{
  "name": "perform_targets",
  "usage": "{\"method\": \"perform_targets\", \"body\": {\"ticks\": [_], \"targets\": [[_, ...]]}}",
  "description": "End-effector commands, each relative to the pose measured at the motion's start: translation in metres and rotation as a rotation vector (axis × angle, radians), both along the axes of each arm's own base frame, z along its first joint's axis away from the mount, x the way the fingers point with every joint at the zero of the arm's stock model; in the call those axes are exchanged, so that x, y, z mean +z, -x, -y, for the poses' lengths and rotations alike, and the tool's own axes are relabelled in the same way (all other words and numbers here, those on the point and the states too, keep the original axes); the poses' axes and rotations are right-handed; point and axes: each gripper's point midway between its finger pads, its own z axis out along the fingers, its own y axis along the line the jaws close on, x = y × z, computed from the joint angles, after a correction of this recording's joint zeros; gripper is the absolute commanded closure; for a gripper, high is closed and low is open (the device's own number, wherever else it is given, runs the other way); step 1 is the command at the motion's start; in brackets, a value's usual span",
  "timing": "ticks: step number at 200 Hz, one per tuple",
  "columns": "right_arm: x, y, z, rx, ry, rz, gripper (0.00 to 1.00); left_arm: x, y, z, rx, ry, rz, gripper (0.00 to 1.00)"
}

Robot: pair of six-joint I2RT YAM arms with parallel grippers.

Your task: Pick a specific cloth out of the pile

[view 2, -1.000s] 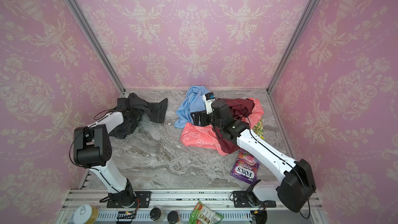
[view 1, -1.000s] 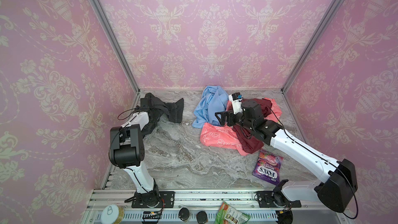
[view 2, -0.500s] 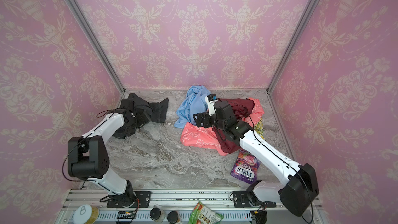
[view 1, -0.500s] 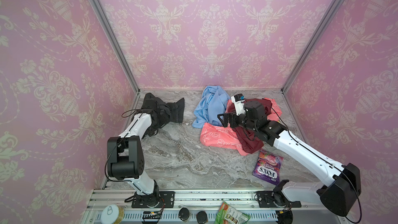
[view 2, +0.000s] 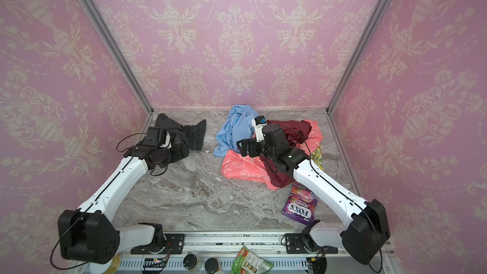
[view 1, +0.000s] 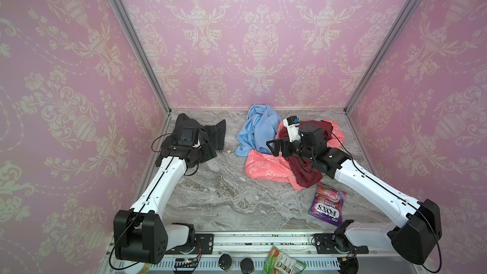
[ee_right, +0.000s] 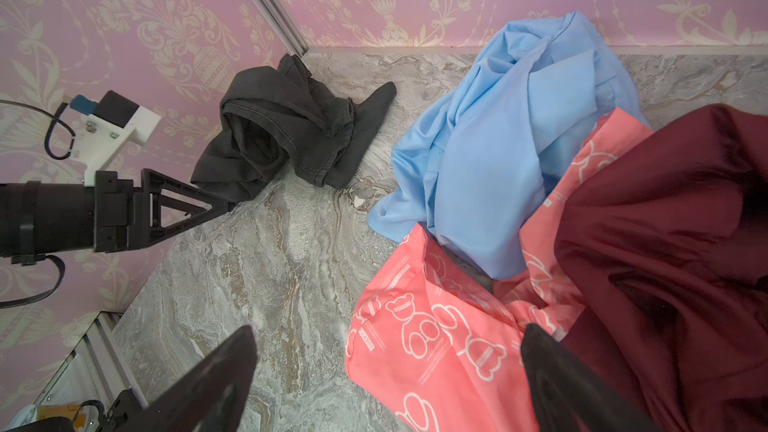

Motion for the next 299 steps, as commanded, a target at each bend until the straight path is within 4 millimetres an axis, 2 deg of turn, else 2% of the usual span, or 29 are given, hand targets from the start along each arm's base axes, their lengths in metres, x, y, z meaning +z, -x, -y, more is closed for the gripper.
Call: {"method": "perform_targets", "body": {"ticks": [1,17,36,65,91,117,150,200,243,259,275,294,299], "targets": [[0.008,-0.001,0.004,-0.014,-0.030,0.021,0.00,0.005,-0.020,0.024,-0.115,-0.129,0.057,0.12],[0.008,-0.004,0.007,-0.026,-0.030,0.021,0.00,-0.010,-0.034,0.042,-0.167,-0.183,0.025,0.13],[0.011,-0.007,0.012,-0.036,-0.037,0.022,0.00,-0.031,-0.056,0.049,-0.200,-0.299,-0.026,0.12],[0.015,-0.012,0.020,-0.052,-0.037,0.027,0.00,-0.066,-0.091,0.036,-0.189,-0.484,-0.130,0.14],[0.015,-0.017,0.025,-0.062,-0.035,0.025,0.01,-0.078,-0.123,0.036,-0.182,-0.542,-0.143,0.16],[0.009,-0.022,0.027,-0.067,-0.038,0.013,0.01,-0.093,-0.144,0.027,-0.168,-0.571,-0.193,0.18],[0.003,-0.028,0.027,-0.066,-0.037,-0.001,0.01,-0.105,-0.159,0.013,-0.126,-0.530,-0.199,0.24],[0.000,-0.033,0.027,-0.063,-0.035,-0.010,0.01,-0.133,-0.161,0.004,-0.099,-0.437,-0.253,0.23],[0.000,-0.034,0.027,-0.061,-0.034,-0.013,0.01,-0.154,-0.165,0.012,-0.094,-0.346,-0.262,0.25],[0.002,-0.033,0.027,-0.061,-0.035,-0.011,0.02,-0.162,-0.166,0.015,-0.089,-0.315,-0.274,0.34],[0.003,-0.032,0.029,-0.065,-0.035,-0.006,0.02,-0.167,-0.167,0.016,-0.084,-0.300,-0.282,0.52],[0.006,-0.032,0.030,-0.071,-0.037,0.002,0.02,-0.164,-0.172,0.016,-0.073,-0.287,-0.263,0.89],[0.006,-0.032,0.030,-0.070,-0.037,0.002,0.02,-0.160,-0.175,0.017,-0.070,-0.283,-0.253,0.96]]}}
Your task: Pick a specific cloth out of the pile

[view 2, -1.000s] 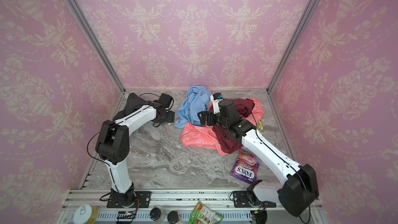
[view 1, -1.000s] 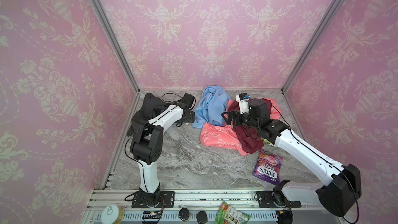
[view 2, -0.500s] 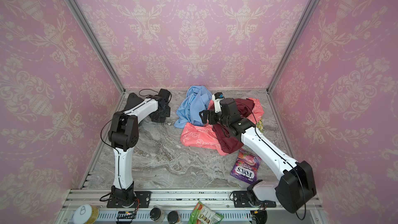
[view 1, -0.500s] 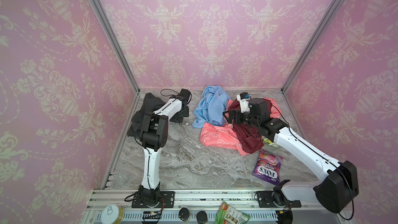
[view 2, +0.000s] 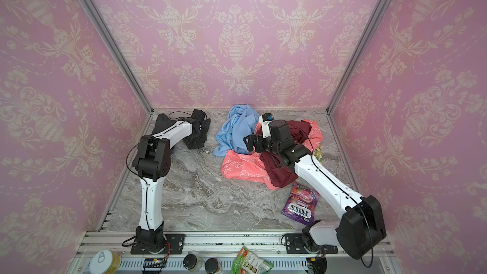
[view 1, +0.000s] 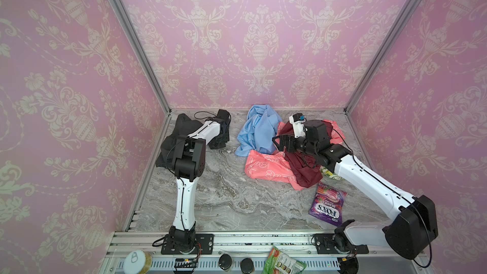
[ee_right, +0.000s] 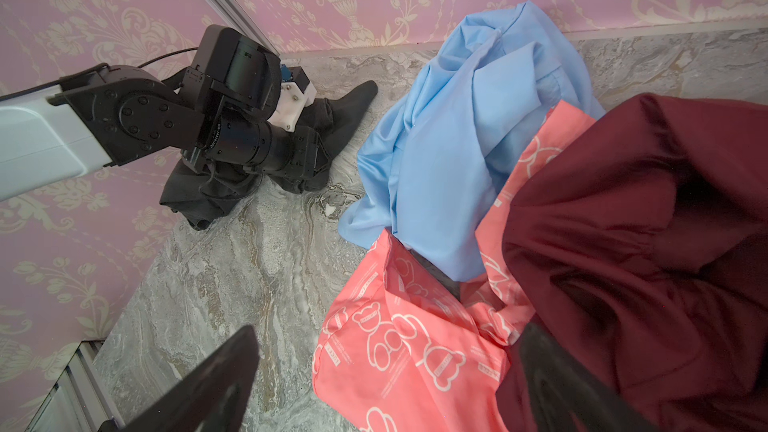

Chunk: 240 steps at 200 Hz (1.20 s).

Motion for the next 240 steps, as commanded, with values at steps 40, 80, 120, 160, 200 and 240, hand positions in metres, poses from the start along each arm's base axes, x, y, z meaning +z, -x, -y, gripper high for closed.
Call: {"method": "perform_targets", "body": {"ticks": [40,80,120,160,200,240], "targets": [[0.020,-0.007,-0.001,-0.010,-0.044,0.046,0.02,0.074,-0.036,0.006,-0.004,0.133,0.122,1.00],[0.014,-0.007,-0.003,-0.006,-0.059,0.035,0.03,0.196,-0.056,-0.012,0.035,0.390,0.350,1.00],[0.017,-0.008,-0.009,0.011,-0.085,0.032,0.04,0.263,-0.039,-0.063,0.234,0.817,0.625,1.00],[0.018,-0.004,-0.012,0.023,-0.097,0.033,0.04,0.213,0.020,-0.134,0.459,0.834,0.647,1.00],[0.022,0.004,-0.017,0.039,-0.081,0.040,0.04,0.126,0.083,-0.176,0.642,0.694,0.505,1.00],[0.023,0.010,-0.017,0.044,-0.080,0.044,0.04,0.042,0.107,-0.181,0.698,0.569,0.246,1.00]]}}
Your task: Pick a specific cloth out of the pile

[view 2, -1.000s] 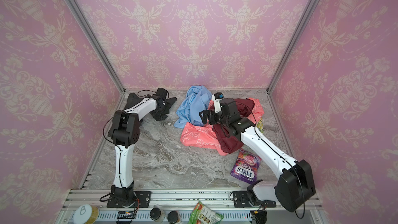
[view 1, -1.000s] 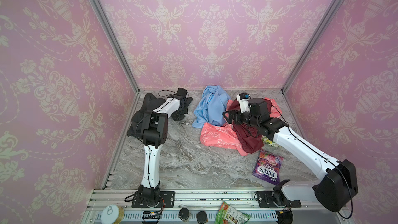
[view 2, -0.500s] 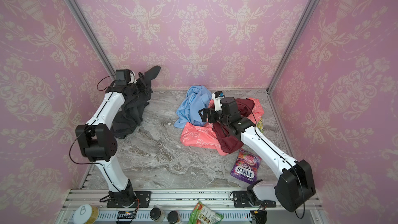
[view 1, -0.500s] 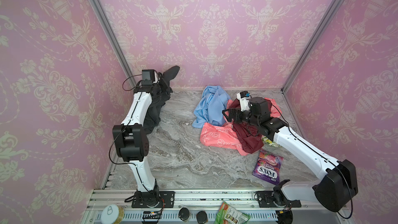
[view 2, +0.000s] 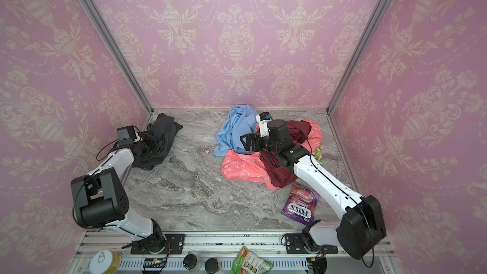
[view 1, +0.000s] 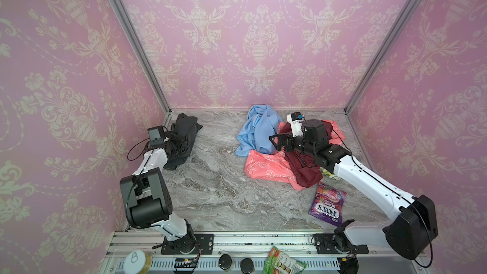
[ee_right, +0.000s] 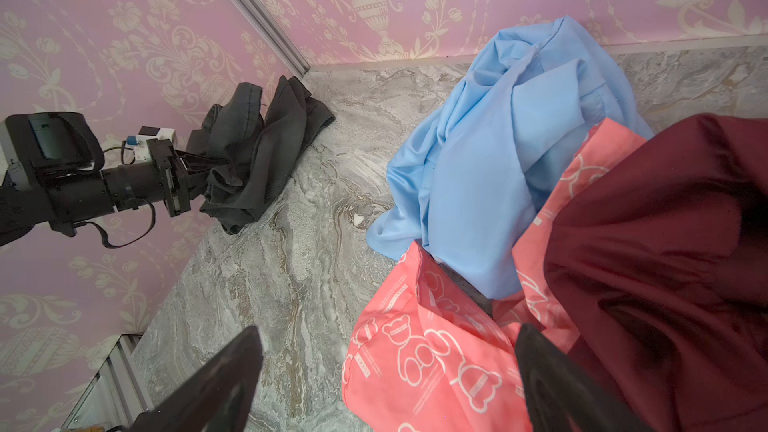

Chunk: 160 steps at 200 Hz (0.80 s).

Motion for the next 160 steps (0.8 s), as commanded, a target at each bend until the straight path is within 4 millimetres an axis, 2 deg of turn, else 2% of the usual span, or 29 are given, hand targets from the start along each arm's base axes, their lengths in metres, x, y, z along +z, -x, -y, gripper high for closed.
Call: {"method": "perform_targets", "body": {"ticks": [1,21,40,48,62,83,97,116,135,140,160], "targets": [[0.009,0.007,0.000,0.001,-0.015,0.013,0.04,-0.049,0.016,-0.006,-0.022,-0.049,-0.183,1.00],[0.009,0.008,0.004,-0.009,0.003,0.017,0.04,-0.073,0.013,-0.012,-0.003,-0.043,-0.258,1.00],[0.006,0.008,0.006,-0.017,0.024,0.017,0.04,-0.087,0.005,-0.016,0.021,-0.053,-0.298,1.00],[0.004,0.007,0.006,-0.017,0.032,0.015,0.04,-0.090,-0.002,-0.017,0.026,-0.061,-0.304,1.00],[0.000,0.004,0.007,-0.022,0.049,0.007,0.03,-0.091,-0.017,-0.014,0.025,-0.080,-0.309,0.94],[-0.007,-0.002,0.008,-0.023,0.069,-0.004,0.03,-0.092,-0.044,-0.005,0.019,-0.104,-0.310,0.95],[-0.010,-0.006,0.009,-0.026,0.075,-0.010,0.03,-0.096,-0.061,0.000,0.023,-0.092,-0.313,0.92],[-0.012,-0.011,0.012,-0.030,0.089,-0.012,0.03,-0.093,-0.079,0.006,0.021,-0.093,-0.298,0.79],[-0.012,-0.013,0.016,-0.035,0.106,-0.011,0.02,-0.075,-0.089,0.015,-0.015,-0.135,-0.267,0.53],[-0.013,-0.013,0.017,-0.036,0.111,-0.010,0.02,-0.069,-0.090,0.018,-0.023,-0.143,-0.253,0.42],[-0.012,-0.011,0.020,-0.034,0.133,-0.002,0.01,-0.034,-0.087,0.028,-0.052,-0.170,-0.161,0.16]]}}
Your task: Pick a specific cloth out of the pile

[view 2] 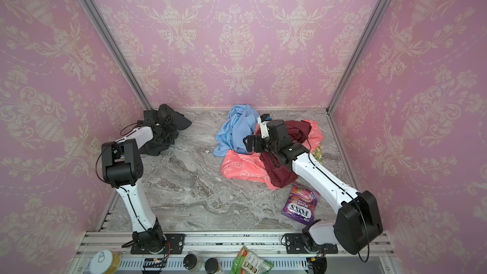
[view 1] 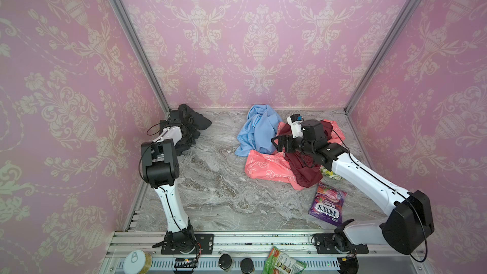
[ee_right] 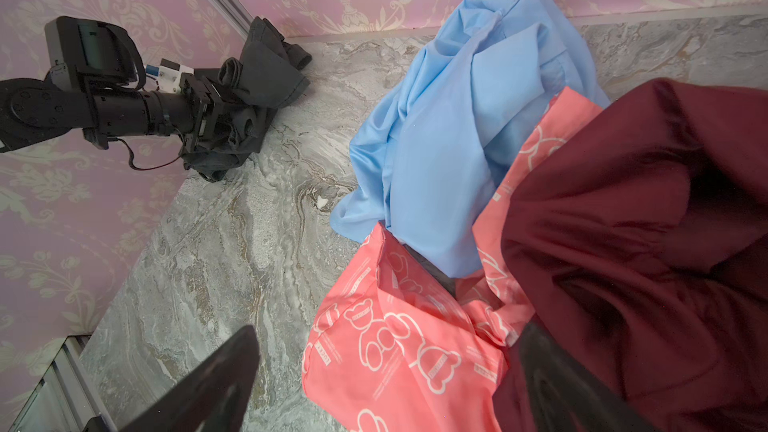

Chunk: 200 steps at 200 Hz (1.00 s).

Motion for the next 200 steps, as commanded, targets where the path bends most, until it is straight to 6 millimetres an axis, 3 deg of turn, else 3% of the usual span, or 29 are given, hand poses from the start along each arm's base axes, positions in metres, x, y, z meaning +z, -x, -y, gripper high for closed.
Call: {"method": "perform_targets", "body": {"ticks": [1,12,49,75,90,120,142,159,174,200], "targets": [[0.014,-0.003,0.006,0.003,0.038,0.046,0.00,0.013,0.024,0.011,-0.028,-0.030,-0.031,0.14],[0.015,0.000,0.010,0.000,0.057,0.049,0.00,0.035,0.030,0.016,-0.063,-0.049,0.024,0.01],[0.026,0.018,0.029,0.000,0.088,0.108,0.00,0.105,0.058,0.040,-0.235,-0.147,0.162,0.01],[0.028,0.030,0.052,-0.029,0.123,0.140,0.00,0.125,0.097,0.040,-0.302,-0.266,0.168,0.01],[0.025,0.037,0.069,-0.061,0.163,0.169,0.00,0.123,0.119,0.047,-0.369,-0.305,0.195,0.01],[-0.005,0.043,0.115,-0.197,0.272,0.214,0.00,0.122,0.159,0.053,-0.404,-0.450,0.372,0.01],[-0.018,0.042,0.140,-0.319,0.286,0.292,0.00,0.097,0.184,0.046,-0.370,-0.551,0.412,0.01],[-0.033,0.042,0.156,-0.392,0.328,0.382,0.00,0.081,0.186,0.041,-0.357,-0.605,0.416,0.01],[-0.051,0.041,0.171,-0.442,0.372,0.433,0.00,0.065,0.179,0.044,-0.404,-0.638,0.405,0.01],[-0.076,0.029,0.198,-0.529,0.362,0.486,0.00,0.035,0.165,0.032,-0.370,-0.693,0.390,0.01]]}}
